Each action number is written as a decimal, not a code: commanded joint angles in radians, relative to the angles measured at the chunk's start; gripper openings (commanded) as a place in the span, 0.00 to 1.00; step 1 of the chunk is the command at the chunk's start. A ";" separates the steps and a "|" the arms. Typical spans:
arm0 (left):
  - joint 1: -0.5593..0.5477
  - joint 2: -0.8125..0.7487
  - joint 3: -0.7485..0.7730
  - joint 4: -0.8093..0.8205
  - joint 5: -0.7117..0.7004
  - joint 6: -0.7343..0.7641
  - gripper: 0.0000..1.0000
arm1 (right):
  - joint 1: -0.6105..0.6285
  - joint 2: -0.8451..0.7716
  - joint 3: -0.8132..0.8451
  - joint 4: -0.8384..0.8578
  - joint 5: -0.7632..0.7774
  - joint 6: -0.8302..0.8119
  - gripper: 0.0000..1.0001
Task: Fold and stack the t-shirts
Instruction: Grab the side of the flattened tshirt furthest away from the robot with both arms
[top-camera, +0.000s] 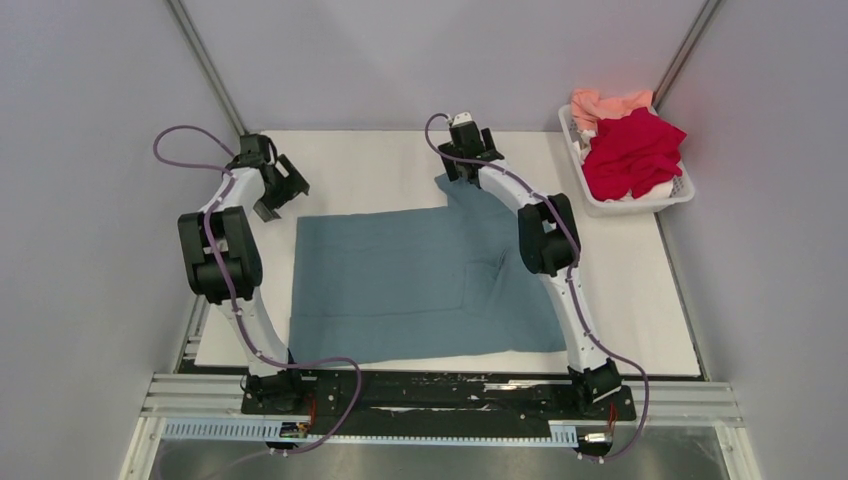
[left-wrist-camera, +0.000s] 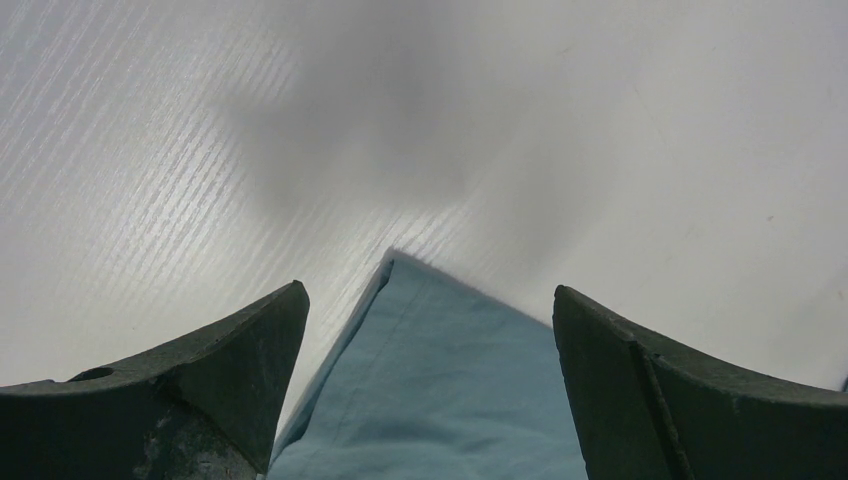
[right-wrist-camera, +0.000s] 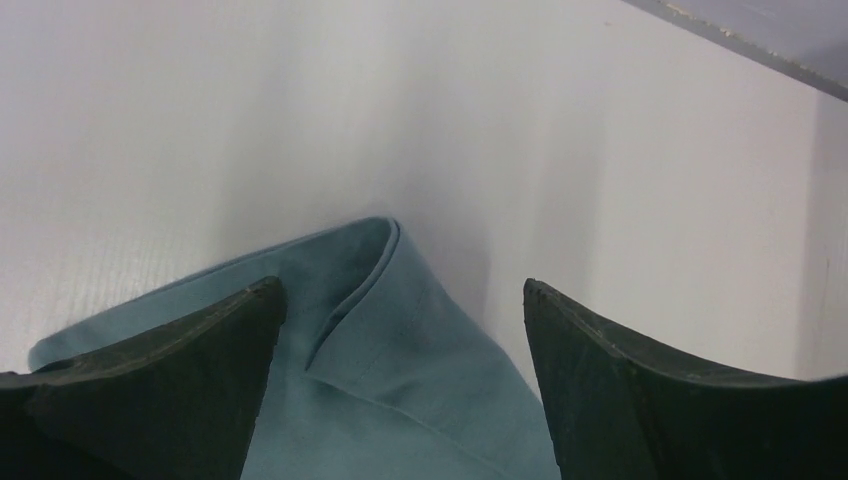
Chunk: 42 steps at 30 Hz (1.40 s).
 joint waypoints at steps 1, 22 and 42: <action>0.009 0.030 0.059 -0.025 -0.011 0.039 1.00 | -0.012 0.031 0.032 0.000 0.030 -0.051 0.90; 0.005 0.200 0.186 -0.121 0.119 0.079 0.94 | -0.104 -0.116 -0.084 0.021 -0.248 0.096 0.69; -0.035 0.268 0.209 -0.264 0.197 0.145 0.17 | -0.139 -0.095 -0.138 0.022 -0.440 0.105 0.39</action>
